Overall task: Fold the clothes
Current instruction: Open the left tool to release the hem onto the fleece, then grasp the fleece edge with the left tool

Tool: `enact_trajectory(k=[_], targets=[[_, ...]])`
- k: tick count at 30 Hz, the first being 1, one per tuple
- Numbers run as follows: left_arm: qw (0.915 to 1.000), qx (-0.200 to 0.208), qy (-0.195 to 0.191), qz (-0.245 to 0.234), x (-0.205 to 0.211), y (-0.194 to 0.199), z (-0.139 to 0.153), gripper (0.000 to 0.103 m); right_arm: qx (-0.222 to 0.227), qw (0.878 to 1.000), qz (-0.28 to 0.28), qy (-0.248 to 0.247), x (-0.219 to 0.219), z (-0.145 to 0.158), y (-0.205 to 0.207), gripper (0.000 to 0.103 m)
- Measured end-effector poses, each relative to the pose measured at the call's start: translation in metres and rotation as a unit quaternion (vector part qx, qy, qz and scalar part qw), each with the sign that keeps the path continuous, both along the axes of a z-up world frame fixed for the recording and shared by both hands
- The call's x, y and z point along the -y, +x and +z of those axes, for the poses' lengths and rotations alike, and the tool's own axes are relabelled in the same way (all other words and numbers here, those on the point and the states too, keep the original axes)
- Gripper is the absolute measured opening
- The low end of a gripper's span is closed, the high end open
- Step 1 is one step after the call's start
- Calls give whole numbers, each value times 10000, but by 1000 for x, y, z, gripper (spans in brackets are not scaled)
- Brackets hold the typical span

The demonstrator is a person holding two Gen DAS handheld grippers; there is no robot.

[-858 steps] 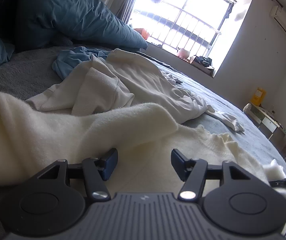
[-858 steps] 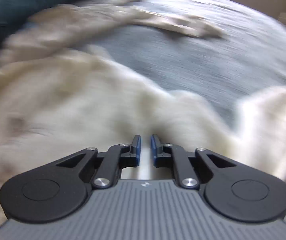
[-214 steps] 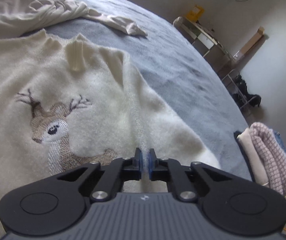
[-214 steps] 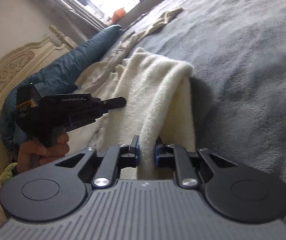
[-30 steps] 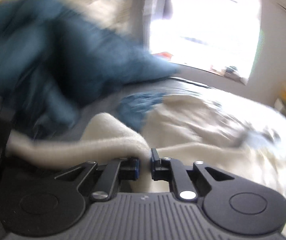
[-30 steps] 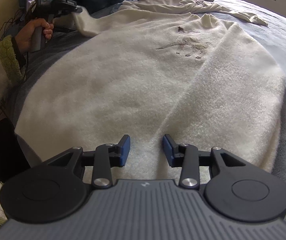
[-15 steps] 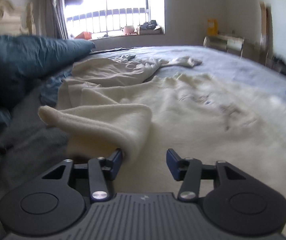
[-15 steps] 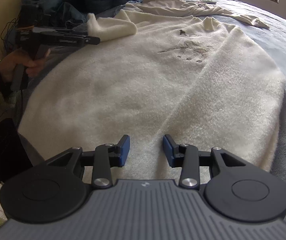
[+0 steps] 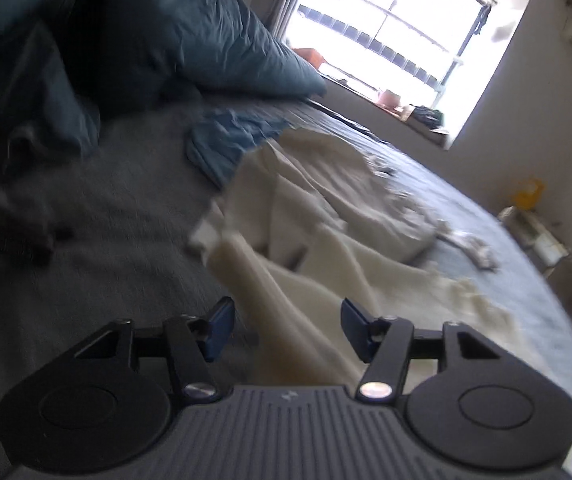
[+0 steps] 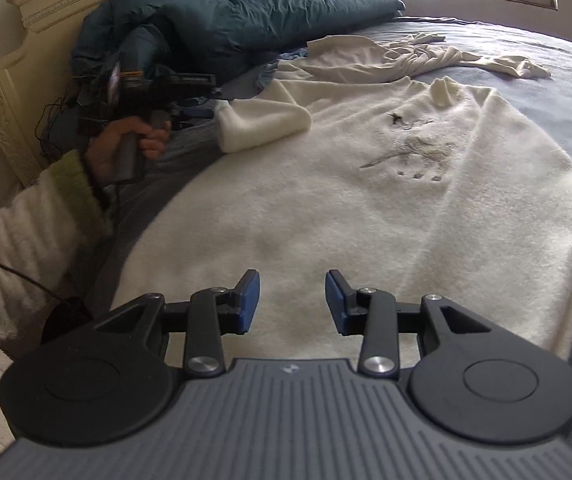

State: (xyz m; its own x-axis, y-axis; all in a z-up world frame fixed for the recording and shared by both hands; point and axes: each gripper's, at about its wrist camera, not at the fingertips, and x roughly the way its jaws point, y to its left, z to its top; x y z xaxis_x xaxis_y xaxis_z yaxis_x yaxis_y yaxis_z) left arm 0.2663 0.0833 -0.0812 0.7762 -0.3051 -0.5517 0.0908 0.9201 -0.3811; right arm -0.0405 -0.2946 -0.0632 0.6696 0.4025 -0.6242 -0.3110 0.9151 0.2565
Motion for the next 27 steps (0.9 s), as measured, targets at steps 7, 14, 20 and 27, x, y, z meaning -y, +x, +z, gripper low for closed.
enact_trajectory(k=[7,14,20,27], targets=[[9934,862,222,-720,37,-45,28,11,1,9996,-205,195,3,-3,-9,36],[9465,1396,934,-2756,98,-155,49,15,52,9974,-614,385,22,-3,-16,36],[9314,671,869,-3470,109,-202,24,47,84,9953,-879,404,36,0,-15,37],[9573,-233,-875,-2746,66,-192,-4,56,204,9957,-633,651,37,15,24,41]])
